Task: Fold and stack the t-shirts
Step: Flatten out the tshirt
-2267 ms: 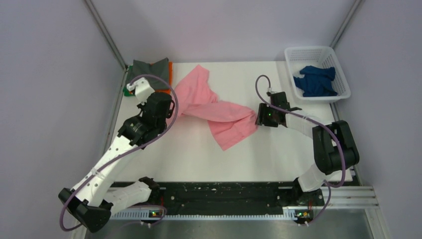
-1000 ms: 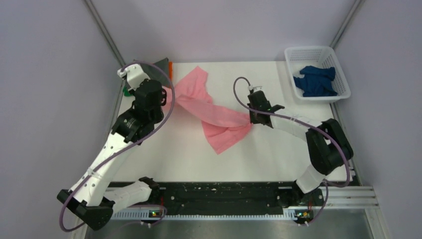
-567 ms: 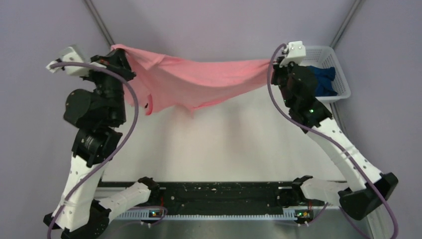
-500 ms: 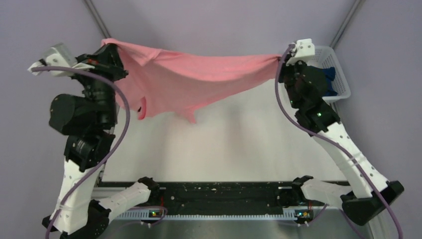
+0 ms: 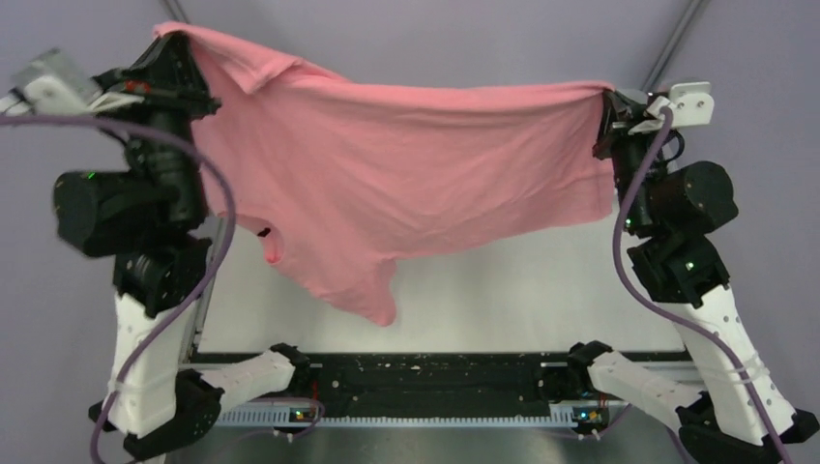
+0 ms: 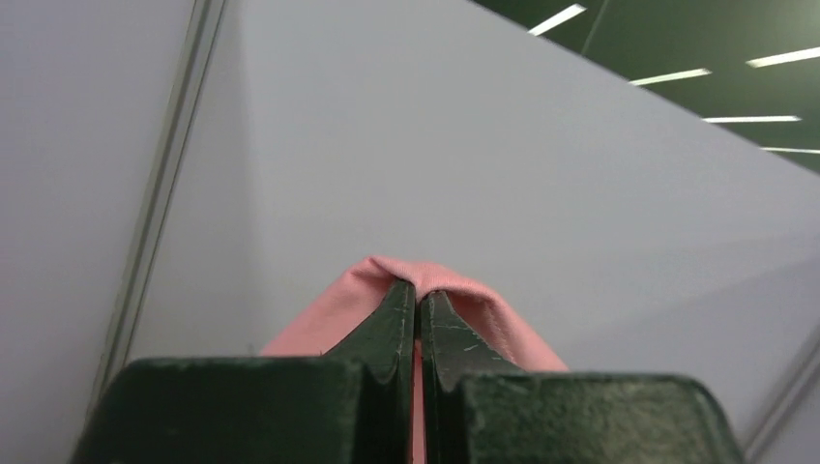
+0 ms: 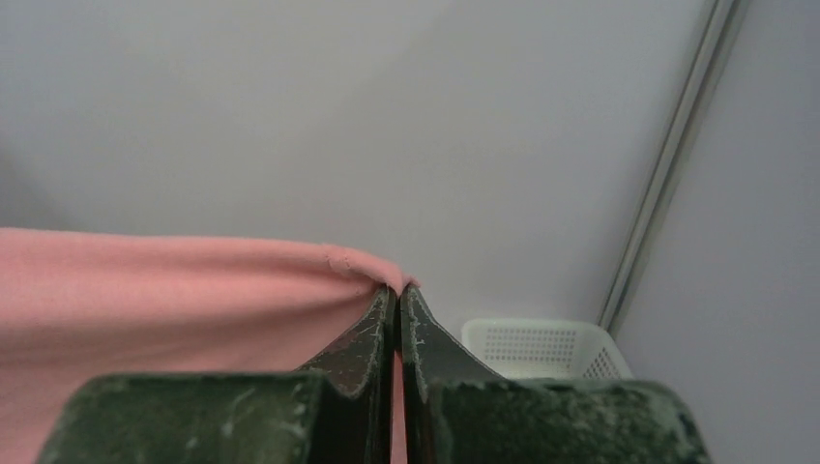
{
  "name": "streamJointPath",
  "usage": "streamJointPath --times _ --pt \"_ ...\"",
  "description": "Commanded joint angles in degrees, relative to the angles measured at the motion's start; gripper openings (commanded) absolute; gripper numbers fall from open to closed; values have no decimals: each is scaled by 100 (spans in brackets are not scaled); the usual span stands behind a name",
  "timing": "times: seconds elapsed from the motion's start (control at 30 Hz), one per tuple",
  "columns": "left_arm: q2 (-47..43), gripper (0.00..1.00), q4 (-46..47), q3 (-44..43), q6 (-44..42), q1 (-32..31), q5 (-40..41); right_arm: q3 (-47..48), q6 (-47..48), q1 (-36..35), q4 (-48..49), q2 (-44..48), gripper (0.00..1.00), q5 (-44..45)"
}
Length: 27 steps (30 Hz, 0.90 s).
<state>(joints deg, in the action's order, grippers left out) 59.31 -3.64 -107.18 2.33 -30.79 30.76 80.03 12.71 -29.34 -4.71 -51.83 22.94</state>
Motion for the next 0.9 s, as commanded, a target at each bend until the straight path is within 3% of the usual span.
streamJointPath --times 0.0,0.07,0.17,0.23,0.3,0.33,0.37,0.43,0.6,0.73,0.87 --pt "1587 0 289 -29 -409 118 1438 -471 56 42 -36 -473 0 1124" --pt "2368 0 -72 -205 56 408 1591 -823 -209 181 112 -789 0 1676" --pt "3826 11 -1277 -971 1115 1010 1197 -1217 -1125 937 -131 -1418 0 1180" --pt "4780 34 -1609 -1354 1141 1123 1313 -1528 -1837 1521 -161 -1936 2 463" --pt "5548 76 -1717 -1529 1000 1132 1219 -1735 -1985 1862 -29 -2470 11 -9" --pt "5861 93 -1859 -1631 1005 1132 1066 -1747 -1960 1897 -20 -2718 25 -66" --pt "6101 98 -1968 -1687 1067 1140 967 -1721 -1953 1900 -39 -2952 42 -47" --pt "6374 99 -2153 -1687 1269 1144 826 -1675 -1944 1901 8 -3324 64 -19" --pt "6242 99 -2294 -1152 1536 1162 531 -1663 -2131 1901 -13 -3452 96 25" --pt "5705 99 -2260 -283 1824 1163 -144 -1842 -2311 1905 34 -3361 99 -318" --pt "5264 99 -2398 524 2176 1150 -1503 -1941 -2456 1897 -100 -3471 99 -680"
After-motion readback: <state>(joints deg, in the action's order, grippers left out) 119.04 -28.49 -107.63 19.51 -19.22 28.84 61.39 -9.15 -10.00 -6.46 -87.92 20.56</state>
